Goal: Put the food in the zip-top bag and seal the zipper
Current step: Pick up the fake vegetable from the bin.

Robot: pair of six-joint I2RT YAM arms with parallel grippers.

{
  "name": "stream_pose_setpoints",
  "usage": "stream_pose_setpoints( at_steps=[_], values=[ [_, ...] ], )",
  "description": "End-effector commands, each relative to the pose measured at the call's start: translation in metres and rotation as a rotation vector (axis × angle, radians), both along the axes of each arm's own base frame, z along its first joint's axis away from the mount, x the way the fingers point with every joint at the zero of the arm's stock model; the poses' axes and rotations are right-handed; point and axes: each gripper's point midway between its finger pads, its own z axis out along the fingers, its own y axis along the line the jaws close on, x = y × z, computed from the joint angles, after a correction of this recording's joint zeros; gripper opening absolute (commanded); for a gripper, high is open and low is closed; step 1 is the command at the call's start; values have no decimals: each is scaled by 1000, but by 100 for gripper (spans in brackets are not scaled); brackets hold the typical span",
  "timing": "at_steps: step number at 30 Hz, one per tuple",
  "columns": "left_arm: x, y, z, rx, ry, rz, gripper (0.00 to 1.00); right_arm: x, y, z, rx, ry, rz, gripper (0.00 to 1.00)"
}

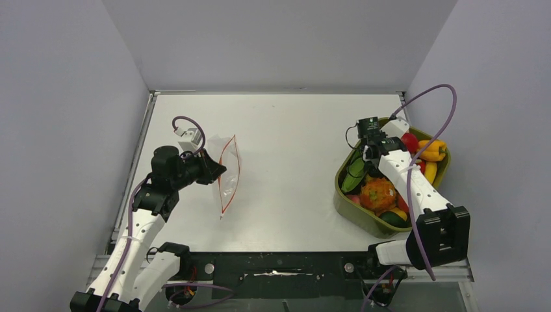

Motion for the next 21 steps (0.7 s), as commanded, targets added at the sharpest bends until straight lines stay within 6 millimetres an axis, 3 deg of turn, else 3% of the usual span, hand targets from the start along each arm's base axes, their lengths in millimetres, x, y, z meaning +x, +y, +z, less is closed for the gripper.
stream_pose_setpoints(
  at_steps=[1,9,21],
  values=[
    [5,-6,19,-12,-89,-35,0,3,-9,16,-28,-71,-18,11],
    [5,-6,20,-16,-93,-37,0,-1,-5,43,-47,-136,48,0],
    [4,-7,19,-30,-82,-33,0,-8,4,128,-53,-384,175,0]
  ],
)
